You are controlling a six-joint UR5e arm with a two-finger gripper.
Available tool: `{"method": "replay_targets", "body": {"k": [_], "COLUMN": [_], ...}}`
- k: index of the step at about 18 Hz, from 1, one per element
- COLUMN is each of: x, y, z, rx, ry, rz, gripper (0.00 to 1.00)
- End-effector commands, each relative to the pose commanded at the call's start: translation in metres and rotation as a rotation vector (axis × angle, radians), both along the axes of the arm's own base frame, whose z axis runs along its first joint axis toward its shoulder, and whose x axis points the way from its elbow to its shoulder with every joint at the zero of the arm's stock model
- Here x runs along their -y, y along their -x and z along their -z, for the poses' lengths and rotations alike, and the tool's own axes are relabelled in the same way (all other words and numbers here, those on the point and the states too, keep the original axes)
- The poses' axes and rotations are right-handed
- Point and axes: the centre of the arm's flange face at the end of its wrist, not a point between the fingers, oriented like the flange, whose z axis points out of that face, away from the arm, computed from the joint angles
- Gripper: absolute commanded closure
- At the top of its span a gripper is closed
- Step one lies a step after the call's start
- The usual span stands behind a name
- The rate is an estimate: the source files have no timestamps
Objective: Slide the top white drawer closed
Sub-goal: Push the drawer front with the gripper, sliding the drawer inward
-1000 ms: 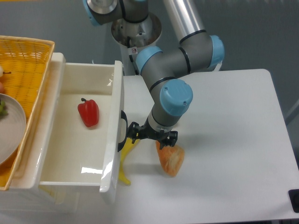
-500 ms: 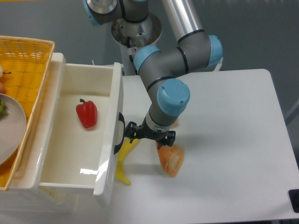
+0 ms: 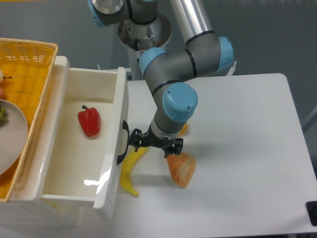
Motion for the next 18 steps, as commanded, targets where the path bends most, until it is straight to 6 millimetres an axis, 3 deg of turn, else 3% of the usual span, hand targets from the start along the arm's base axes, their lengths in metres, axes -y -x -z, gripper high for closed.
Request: {"method": "replay_targets", "body": {"k": [18], "x": [-0.008], "y": [-0.017], "z": [-0.007], "rx": [0.000], "ry": [0.002], "rz": [0.005], "gripper": [0.00]}}
